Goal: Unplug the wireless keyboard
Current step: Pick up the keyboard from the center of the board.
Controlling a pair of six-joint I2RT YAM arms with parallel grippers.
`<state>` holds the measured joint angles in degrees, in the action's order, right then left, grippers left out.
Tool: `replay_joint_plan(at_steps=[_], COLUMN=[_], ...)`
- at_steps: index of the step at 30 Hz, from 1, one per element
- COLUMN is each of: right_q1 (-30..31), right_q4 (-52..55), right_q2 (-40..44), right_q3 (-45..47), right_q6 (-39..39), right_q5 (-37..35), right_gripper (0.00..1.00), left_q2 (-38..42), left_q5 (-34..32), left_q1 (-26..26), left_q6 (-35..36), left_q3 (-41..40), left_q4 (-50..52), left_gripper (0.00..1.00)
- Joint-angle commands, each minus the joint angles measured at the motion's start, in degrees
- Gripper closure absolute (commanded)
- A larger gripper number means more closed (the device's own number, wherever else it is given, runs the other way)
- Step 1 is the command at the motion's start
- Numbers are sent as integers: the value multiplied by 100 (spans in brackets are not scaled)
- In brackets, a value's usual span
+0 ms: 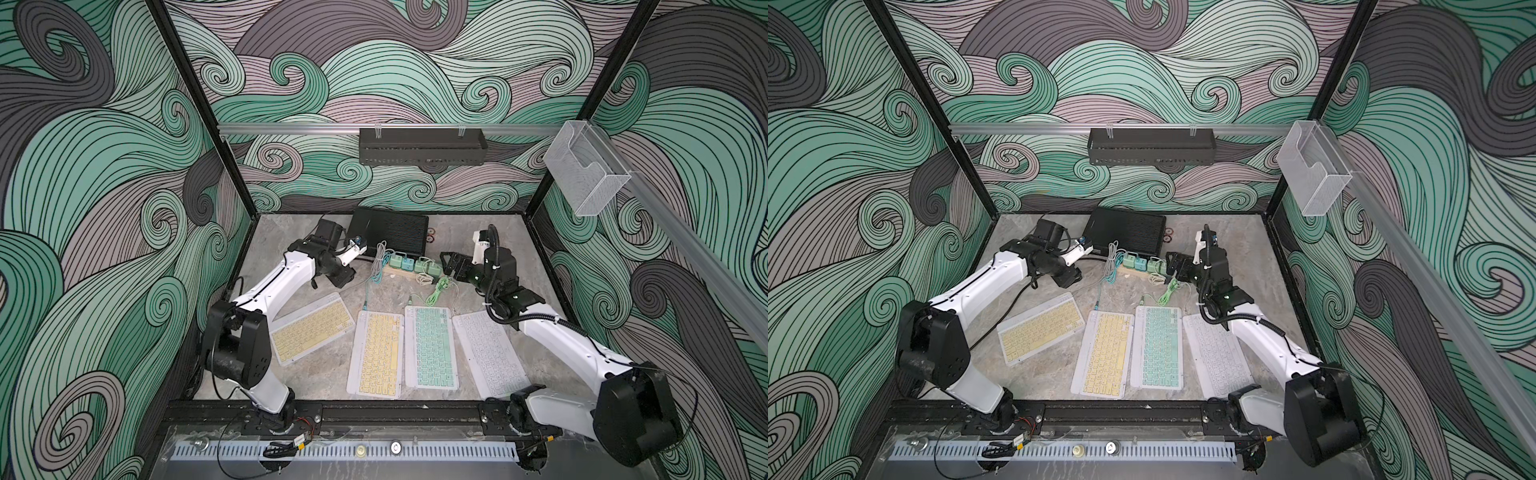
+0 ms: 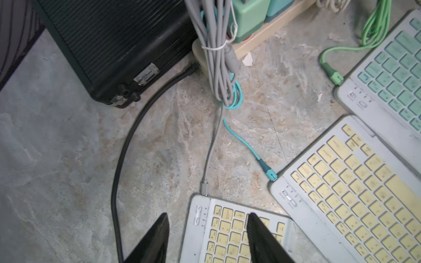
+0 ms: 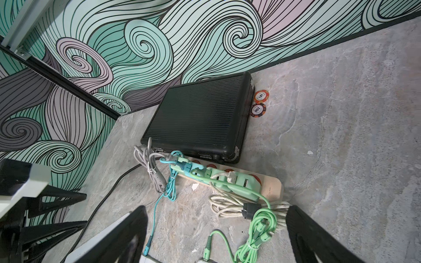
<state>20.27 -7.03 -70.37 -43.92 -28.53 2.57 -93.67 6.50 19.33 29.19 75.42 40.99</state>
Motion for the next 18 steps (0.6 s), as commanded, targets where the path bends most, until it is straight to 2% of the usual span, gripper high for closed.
replay_joint_plan(at_steps=[1, 9, 15, 18], right_q1=[-41, -85, -165, -270], right_q4=[-6, 183, 222, 306], right_q2=[145, 580, 688, 613], right_q3=[13, 144, 237, 183], right_q6=[-6, 102, 204, 210], right_q5=[191, 12, -151, -78], right_gripper=[6, 5, 3, 4], left_q2=[-293, -898, -1291, -1603], left_q5=[-62, -263, 59, 5], left_q1=[122, 119, 116, 126], left_q6=[-339, -328, -520, -467], left_q3=[521, 820, 997, 1080], left_q4=[650, 1313, 1296, 1428], left_gripper=[43, 48, 47, 49])
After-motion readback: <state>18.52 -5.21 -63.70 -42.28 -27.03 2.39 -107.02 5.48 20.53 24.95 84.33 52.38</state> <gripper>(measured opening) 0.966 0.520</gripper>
